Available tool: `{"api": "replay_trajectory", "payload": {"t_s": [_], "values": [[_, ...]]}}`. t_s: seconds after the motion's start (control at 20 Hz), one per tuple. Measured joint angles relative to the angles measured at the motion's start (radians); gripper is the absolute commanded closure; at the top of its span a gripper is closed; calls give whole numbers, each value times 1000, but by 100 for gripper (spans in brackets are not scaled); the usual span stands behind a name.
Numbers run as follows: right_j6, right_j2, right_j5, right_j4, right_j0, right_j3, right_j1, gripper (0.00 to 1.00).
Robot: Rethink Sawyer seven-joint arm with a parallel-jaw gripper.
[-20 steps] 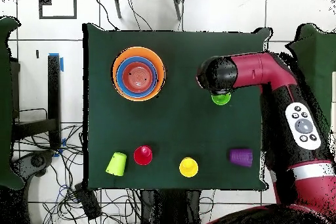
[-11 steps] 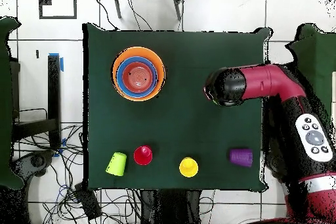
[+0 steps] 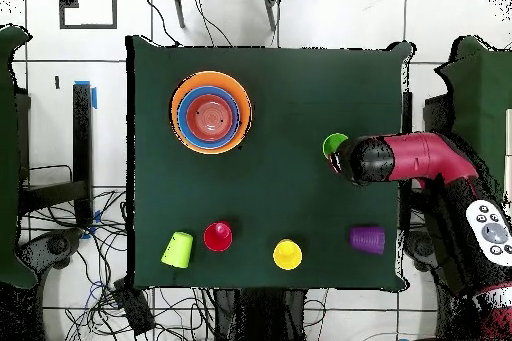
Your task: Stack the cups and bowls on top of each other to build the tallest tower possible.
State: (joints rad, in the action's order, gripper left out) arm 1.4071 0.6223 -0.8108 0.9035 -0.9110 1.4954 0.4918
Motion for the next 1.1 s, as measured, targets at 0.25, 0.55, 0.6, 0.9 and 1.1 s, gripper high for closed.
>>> {"api": "replay_trajectory", "payload": {"t_s": [0.25,0.55,0.6,0.9,1.1], "values": [[0,-2,32,5,-6,1,-33,0],[0,-4,57,6,-2,0,-70,100],[0,-4,61,5,-2,0,-71,100],[0,-4,95,7,8,0,-71,100],[0,-17,98,8,42,1,-59,100]]}}
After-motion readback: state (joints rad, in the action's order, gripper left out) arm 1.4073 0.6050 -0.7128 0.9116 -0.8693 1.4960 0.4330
